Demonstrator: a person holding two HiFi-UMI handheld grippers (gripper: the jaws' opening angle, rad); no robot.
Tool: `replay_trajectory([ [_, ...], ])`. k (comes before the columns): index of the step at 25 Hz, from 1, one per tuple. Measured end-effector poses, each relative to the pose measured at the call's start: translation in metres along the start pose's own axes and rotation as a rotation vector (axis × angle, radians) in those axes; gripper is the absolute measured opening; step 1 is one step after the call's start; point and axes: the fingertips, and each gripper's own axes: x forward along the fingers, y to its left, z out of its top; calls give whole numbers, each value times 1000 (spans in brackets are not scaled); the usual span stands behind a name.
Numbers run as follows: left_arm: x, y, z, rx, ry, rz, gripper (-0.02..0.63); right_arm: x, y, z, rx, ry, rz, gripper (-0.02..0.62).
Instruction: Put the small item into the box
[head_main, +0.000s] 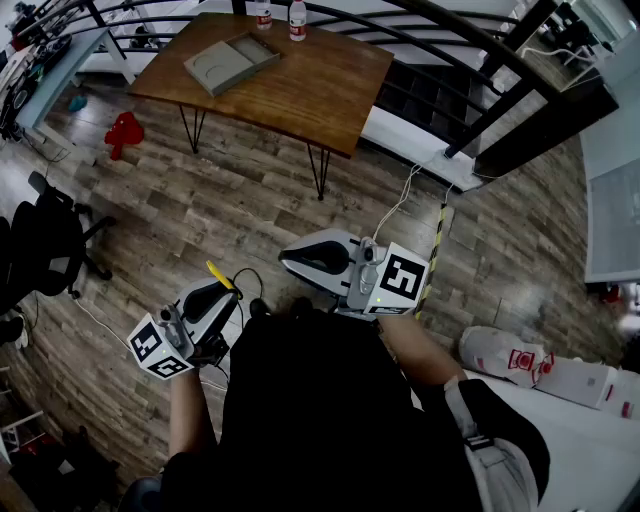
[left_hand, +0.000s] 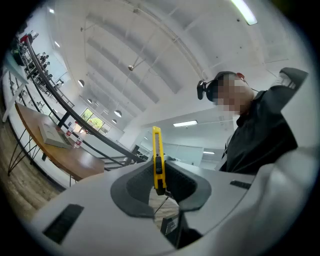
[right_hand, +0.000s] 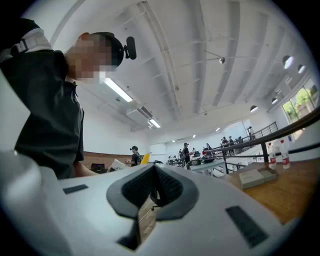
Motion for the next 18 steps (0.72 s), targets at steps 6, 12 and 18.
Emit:
replay_trajectory([
  [6,5,3,-5,0,0,45,78,-6,5,-3,14,14,19,11],
  [12,8,6,-6,-12,-5,50,78,-14,-2,-2,33,2,-9,11],
  [18,17,11,-3,-11,9,48,78,-30,-13,3,29,-34,-38,11],
])
